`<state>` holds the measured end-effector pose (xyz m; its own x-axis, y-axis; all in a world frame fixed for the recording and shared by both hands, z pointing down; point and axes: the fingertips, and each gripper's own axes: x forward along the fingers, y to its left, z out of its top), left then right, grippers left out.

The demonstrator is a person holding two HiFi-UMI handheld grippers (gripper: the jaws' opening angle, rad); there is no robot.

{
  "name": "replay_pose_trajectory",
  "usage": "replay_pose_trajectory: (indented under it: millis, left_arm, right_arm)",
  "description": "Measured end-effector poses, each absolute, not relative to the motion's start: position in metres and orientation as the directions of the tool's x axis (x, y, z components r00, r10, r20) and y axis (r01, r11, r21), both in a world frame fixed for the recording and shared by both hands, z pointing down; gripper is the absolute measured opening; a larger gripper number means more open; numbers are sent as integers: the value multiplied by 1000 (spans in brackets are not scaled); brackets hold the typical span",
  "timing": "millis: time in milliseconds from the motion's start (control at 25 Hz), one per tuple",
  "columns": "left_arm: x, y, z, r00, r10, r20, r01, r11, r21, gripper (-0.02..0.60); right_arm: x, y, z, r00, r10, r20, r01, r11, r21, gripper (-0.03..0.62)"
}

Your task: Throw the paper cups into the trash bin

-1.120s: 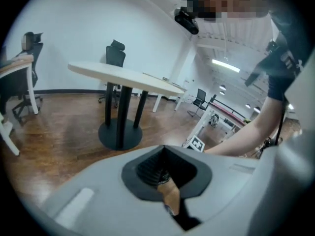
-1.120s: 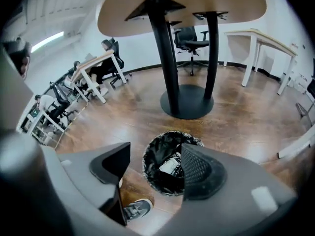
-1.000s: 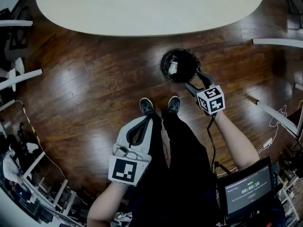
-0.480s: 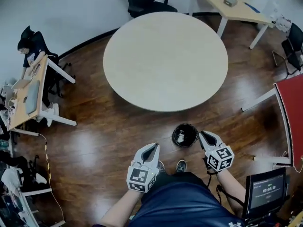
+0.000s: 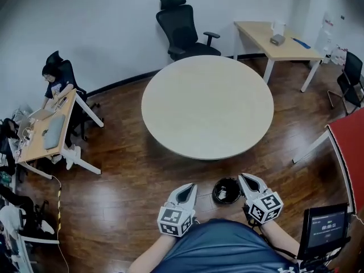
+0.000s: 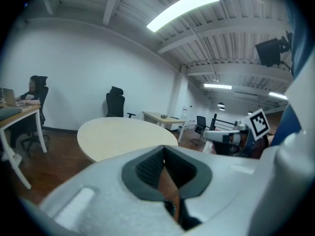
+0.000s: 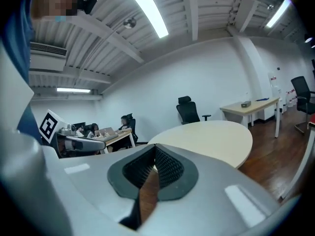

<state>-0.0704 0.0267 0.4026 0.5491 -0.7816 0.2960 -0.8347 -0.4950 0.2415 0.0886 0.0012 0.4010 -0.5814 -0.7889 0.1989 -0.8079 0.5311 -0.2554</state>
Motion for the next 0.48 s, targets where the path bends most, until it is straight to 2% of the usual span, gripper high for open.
replay_pose_trajectory:
  millis: [200,480]
  left_arm:
    - [-75,23,389,537,-803,260,-841,-486,238,5]
    - [-76,43,399,528,-792,307,-847,-464,259,5]
  right_arm:
    - [81,2,379,-584,-796,158,-808,552,-206,9]
    - [81,6,367,-586,-794,161,-806,552,-214,9]
